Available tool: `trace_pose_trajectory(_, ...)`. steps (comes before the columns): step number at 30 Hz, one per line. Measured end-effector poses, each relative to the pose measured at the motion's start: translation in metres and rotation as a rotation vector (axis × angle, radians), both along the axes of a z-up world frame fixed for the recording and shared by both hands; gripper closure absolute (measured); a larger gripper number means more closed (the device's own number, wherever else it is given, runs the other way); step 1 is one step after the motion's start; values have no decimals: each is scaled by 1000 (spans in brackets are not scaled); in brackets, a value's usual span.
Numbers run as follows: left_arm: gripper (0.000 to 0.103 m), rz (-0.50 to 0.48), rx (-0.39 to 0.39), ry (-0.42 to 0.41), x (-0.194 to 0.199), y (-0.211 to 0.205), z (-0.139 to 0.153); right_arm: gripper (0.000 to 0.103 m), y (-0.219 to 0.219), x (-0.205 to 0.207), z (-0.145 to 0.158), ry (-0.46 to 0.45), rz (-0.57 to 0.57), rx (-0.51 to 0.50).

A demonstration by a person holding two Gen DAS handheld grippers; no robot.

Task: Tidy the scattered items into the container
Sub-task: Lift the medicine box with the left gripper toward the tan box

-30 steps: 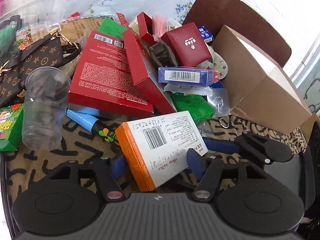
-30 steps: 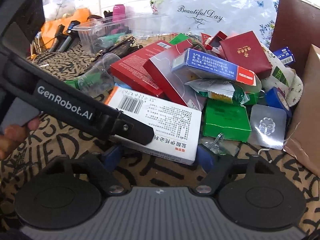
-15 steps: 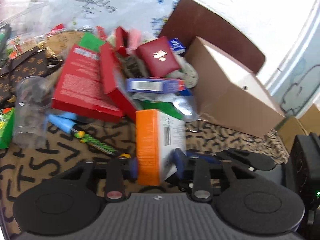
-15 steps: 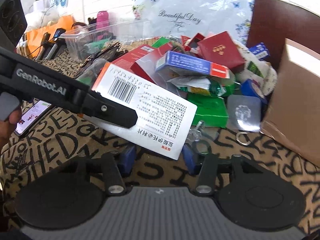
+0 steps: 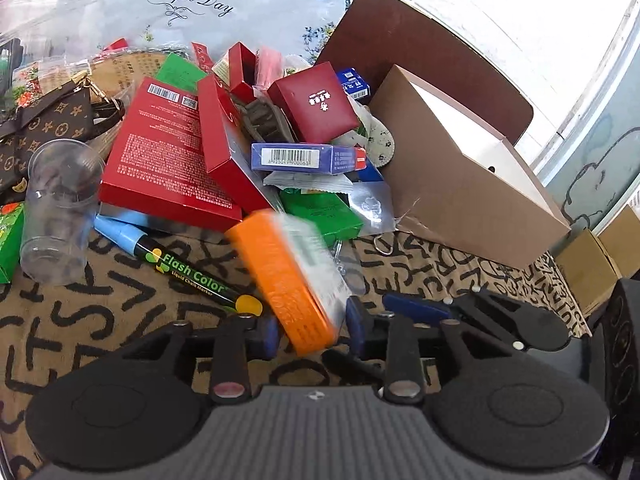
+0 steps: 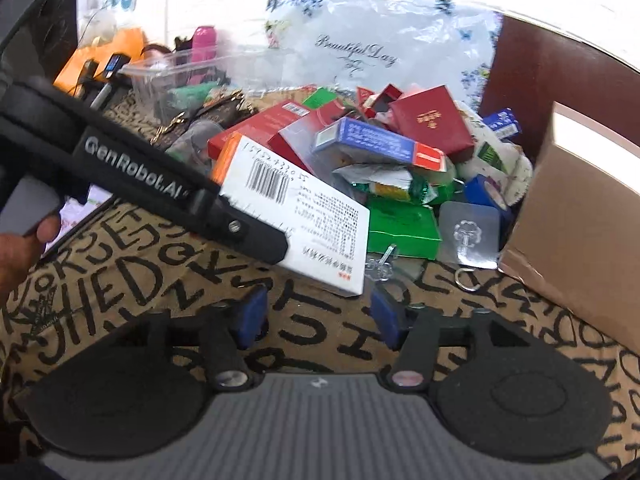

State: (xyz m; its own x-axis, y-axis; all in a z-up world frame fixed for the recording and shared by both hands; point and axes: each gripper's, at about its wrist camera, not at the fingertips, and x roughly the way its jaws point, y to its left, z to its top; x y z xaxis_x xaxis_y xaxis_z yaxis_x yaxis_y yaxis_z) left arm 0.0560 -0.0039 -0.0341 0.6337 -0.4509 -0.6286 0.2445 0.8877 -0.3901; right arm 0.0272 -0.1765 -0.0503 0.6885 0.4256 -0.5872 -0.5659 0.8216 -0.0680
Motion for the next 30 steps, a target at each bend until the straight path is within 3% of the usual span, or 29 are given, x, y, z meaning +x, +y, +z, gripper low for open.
trace_pose_trajectory(2,55,15,18,2,3,2,-2,26,5,3,-4,-13,11,-24)
trace_pose_trajectory(12,34,109,40,76,16,34,-14,26,17,39,-10,27,129,-34)
trace_pose_trajectory(18,27,136,15,86,14,48,-15,26,22,50,-16,64,169,-15)
trace_pose_trajectory(23,27,157,-1,85,19,55,-15,26,20,55,-17,72,173,14)
trace_pose_trajectory(25,36,152,-15,89,25,53,-16,26,22,59,-18,77,175,16)
trace_pose_trajectory(27,44,125,-44,86,32,51,-19,33,25,59,-20,71,186,14)
trace_pose_trajectory(30,47,134,-38,70,34,49,-19,37,28,57,-19,75,186,11)
